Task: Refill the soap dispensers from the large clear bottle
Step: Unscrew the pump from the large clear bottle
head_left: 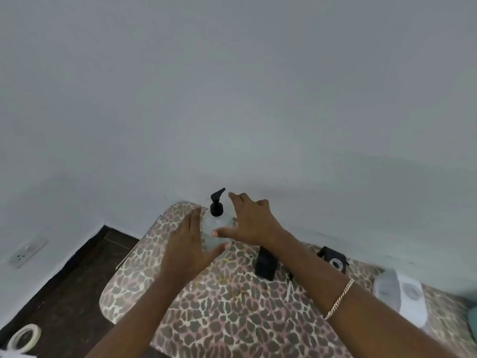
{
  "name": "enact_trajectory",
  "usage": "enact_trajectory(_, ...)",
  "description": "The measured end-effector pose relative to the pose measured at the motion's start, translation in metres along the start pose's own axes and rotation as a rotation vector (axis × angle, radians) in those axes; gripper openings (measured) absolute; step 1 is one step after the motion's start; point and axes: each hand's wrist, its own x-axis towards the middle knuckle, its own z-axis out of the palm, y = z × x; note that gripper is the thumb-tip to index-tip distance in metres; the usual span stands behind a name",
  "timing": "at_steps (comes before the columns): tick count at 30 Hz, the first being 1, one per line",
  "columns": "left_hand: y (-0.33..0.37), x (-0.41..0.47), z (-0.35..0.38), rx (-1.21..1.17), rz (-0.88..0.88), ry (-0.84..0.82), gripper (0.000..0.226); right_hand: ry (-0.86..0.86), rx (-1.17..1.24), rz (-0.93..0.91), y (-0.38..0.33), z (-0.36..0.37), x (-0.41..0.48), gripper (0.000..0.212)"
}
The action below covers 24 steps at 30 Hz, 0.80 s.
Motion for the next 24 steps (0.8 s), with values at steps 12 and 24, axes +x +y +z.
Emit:
enact_trajectory(12, -0.012, 0.008, 0.08, -0.333, -0.13, 0.264, 0.047, 0.07, 0.092, -0.072, 0.02, 0.042, 0.022, 0.081)
enact_trajectory(24, 0.028, -0.039, 0.042, -0.397, -0.005, 0.414, 0.055, 0.408, 0.086, -0.165, 0.004, 0.032, -0.061, 0.073)
